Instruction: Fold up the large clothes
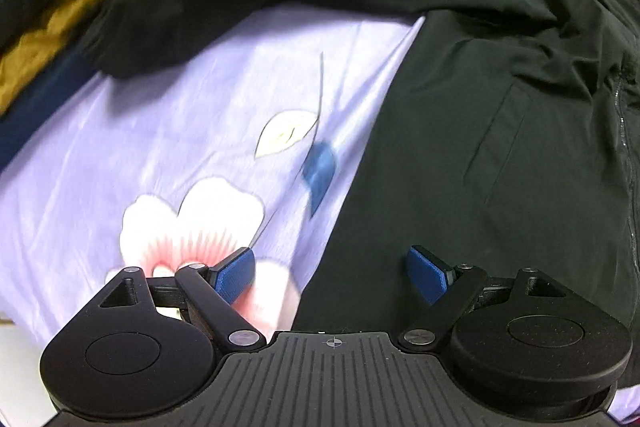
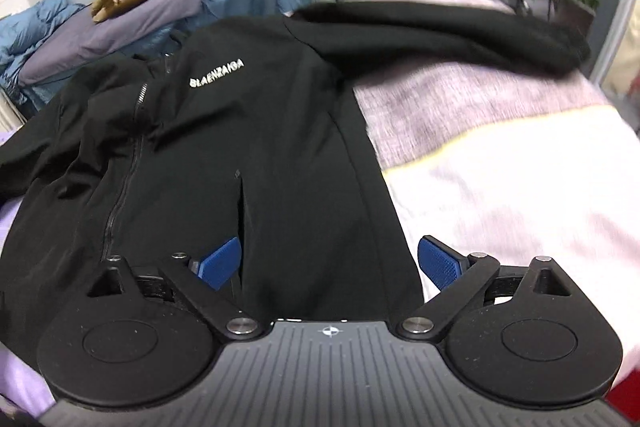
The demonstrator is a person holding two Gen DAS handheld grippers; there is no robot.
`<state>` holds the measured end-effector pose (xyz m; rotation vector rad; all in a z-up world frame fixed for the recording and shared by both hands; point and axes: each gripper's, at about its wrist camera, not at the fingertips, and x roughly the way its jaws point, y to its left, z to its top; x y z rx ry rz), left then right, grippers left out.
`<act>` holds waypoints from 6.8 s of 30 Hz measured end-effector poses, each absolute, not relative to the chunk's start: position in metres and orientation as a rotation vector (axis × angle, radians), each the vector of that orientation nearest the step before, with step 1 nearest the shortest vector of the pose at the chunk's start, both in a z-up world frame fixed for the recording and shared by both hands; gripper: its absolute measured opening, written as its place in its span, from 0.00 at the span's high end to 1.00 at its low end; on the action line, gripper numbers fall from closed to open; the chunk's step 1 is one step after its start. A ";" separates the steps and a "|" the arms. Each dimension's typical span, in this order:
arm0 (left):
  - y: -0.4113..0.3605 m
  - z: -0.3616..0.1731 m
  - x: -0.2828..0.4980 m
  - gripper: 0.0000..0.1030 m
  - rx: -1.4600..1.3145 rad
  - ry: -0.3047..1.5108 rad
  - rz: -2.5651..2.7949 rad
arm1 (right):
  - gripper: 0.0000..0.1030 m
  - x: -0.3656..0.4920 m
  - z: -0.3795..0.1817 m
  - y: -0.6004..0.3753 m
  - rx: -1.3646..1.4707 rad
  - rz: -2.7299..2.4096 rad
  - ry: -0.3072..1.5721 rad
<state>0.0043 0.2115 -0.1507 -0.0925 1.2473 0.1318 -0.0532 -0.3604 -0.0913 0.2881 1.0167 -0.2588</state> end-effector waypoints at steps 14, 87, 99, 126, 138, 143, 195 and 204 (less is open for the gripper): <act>0.238 -0.169 0.001 0.00 -0.199 1.241 -0.017 | 0.16 -0.103 -0.117 -0.390 0.355 -0.236 1.177; 0.232 -0.070 0.018 0.00 -0.091 1.119 0.092 | 0.35 -0.089 -0.077 -0.395 0.229 -0.206 1.366; 0.155 -0.016 0.184 0.00 0.068 0.957 -0.217 | 0.28 0.057 0.008 -0.397 0.166 0.119 1.123; 0.043 -0.191 0.434 0.18 -0.027 1.311 -0.323 | 0.86 0.446 -0.218 -0.363 0.007 0.267 1.253; 0.033 -0.127 0.453 0.60 0.123 1.067 -0.295 | 0.95 0.385 -0.129 -0.397 -0.030 0.209 0.890; 0.014 -0.167 0.457 0.01 0.231 1.098 -0.066 | 0.77 0.409 -0.184 -0.393 -0.095 0.068 0.991; -0.051 -0.176 0.111 0.00 0.177 1.259 -0.222 | 0.08 0.080 -0.140 -0.467 0.299 -0.396 0.944; -0.089 -0.166 0.099 0.00 0.201 1.261 -0.295 | 0.15 0.023 -0.138 -0.643 0.599 -0.797 0.793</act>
